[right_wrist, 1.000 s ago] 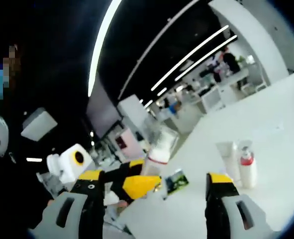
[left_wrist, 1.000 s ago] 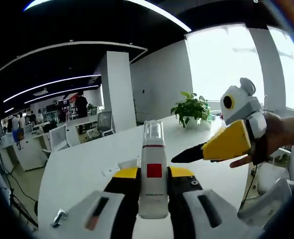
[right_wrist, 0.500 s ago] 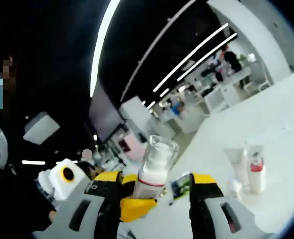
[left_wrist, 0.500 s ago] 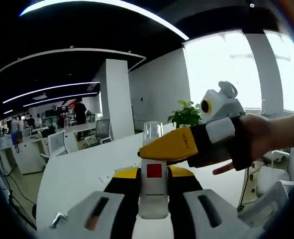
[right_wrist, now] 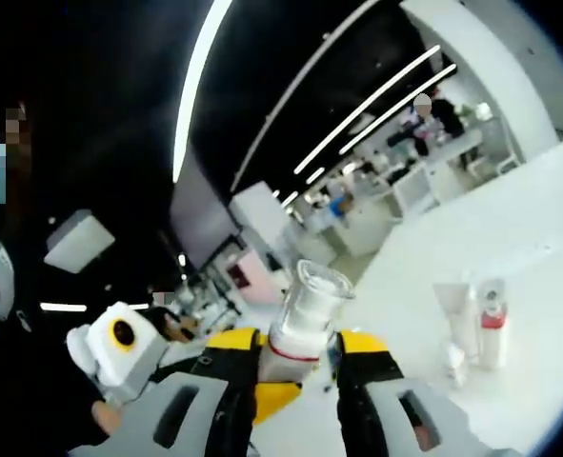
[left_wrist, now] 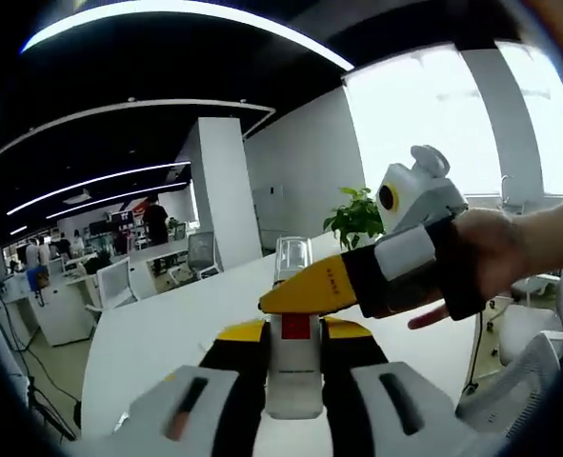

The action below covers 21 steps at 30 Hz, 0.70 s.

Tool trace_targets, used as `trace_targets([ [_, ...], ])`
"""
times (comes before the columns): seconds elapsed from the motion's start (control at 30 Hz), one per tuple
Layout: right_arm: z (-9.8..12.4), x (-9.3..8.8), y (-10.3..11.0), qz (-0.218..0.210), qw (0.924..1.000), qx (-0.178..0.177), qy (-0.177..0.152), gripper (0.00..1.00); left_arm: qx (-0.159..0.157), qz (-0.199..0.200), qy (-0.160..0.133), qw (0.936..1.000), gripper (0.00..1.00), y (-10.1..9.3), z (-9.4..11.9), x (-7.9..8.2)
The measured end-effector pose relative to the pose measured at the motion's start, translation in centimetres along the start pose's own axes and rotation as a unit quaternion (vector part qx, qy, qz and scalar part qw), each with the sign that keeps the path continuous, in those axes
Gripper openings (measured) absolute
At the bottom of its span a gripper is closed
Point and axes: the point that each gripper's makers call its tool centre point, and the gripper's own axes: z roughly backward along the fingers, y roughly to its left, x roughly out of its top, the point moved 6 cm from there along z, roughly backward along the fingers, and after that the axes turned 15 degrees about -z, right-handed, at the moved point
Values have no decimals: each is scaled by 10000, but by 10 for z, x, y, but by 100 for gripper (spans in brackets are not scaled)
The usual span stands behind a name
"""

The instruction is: Arrange the skincare products in the storage area until every visible bottle or jar stands upright without overlapping.

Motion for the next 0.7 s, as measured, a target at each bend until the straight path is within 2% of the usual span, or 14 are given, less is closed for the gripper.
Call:
trace_targets([
  [0.13, -1, 1, 1, -41, 10000, 35, -41, 25, -16, 82, -19, 10000, 26, 1, 1, 1],
  [0.27, 0, 1, 3, 153, 9999, 39, 6, 23, -185, 271, 34, 9995, 26, 0, 1, -1],
  [0.3, 0, 1, 2, 188, 9998, -24, 14, 20, -175, 318, 14, 9993, 26, 1, 1, -2],
  [0.4, 1, 4, 8, 311, 9994, 150, 87, 17, -490, 511, -74, 9975, 29, -3, 1, 1],
  [0.43, 2, 6, 9, 401, 9990, 167, 118, 17, -686, 628, -140, 9956, 30, -5, 2, 2],
  [0.47, 3, 8, 10, 546, 9982, 207, 147, 17, -979, 868, -83, 9914, 33, -9, 3, 0],
  [0.6, 9, 15, 20, 827, 9948, 499, 317, 16, -1343, 1100, -120, 9847, 44, -9, 5, -2],
  [0.63, 10, 17, 24, 1009, 9919, 648, 412, 16, -1484, 1205, -173, 9814, 46, -10, 7, -1],
  [0.7, 13, 18, 32, 1191, 9871, 903, 569, 16, -1993, 1544, -276, 9673, 48, -14, 10, 3],
])
